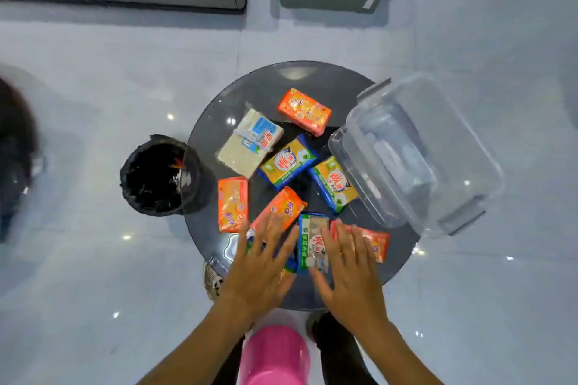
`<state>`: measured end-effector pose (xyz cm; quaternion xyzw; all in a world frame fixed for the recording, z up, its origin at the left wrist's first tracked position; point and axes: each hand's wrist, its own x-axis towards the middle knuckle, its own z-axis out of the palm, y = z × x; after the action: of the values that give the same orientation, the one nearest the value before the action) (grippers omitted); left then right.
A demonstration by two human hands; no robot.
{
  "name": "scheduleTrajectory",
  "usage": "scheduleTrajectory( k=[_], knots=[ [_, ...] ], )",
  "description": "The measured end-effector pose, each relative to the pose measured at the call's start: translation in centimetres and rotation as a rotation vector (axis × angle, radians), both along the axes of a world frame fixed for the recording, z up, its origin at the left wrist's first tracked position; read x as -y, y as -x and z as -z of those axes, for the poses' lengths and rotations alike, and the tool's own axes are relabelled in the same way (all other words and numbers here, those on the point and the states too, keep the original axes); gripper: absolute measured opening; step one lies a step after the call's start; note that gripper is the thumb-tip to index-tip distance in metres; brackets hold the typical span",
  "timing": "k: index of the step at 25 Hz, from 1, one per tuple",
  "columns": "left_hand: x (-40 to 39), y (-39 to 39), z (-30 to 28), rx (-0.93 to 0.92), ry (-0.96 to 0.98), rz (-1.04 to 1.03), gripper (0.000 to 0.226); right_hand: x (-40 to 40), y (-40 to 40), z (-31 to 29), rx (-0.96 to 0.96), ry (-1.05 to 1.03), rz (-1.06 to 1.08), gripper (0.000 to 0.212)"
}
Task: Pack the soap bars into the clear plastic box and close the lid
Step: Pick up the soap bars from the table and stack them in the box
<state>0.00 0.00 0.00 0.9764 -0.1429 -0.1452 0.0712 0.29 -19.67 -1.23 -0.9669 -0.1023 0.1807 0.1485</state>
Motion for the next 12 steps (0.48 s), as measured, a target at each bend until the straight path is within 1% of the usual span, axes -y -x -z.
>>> scheduleTrajectory(
  k=[2, 4, 6, 8, 10, 12],
  knots=[
    [0.1, -1.1, 3.8, 0.030, 0.009, 0.310, 0.068, -0.5, -1.0, 3.0, 0.040, 0.000, -0.168, 0.076],
    [-0.5, -2.7, 7.3, 0.109, 0.000, 0.459, 0.071, -0.2, -2.7, 5.9, 0.109, 0.028, -0.290, 0.075],
    [-1.0, -3.2, 10.5, 0.166, 0.008, 0.472, 0.076, -0.2, -3.2, 8.7, 0.165, 0.033, -0.366, 0.078],
    [-2.1, -3.4, 13.2, 0.208, 0.108, 0.492, 0.074, 0.2, -3.2, 11.4, 0.255, 0.008, -0.434, 0.077],
    [-2.3, -3.6, 14.9, 0.236, 0.214, 0.490, 0.068, 0.2, -2.9, 13.3, 0.359, -0.013, -0.437, 0.076],
    [-2.2, -4.1, 15.3, 0.286, 0.227, 0.496, 0.065, 0.2, -3.3, 13.9, 0.439, -0.031, -0.412, 0.075]
  ],
)
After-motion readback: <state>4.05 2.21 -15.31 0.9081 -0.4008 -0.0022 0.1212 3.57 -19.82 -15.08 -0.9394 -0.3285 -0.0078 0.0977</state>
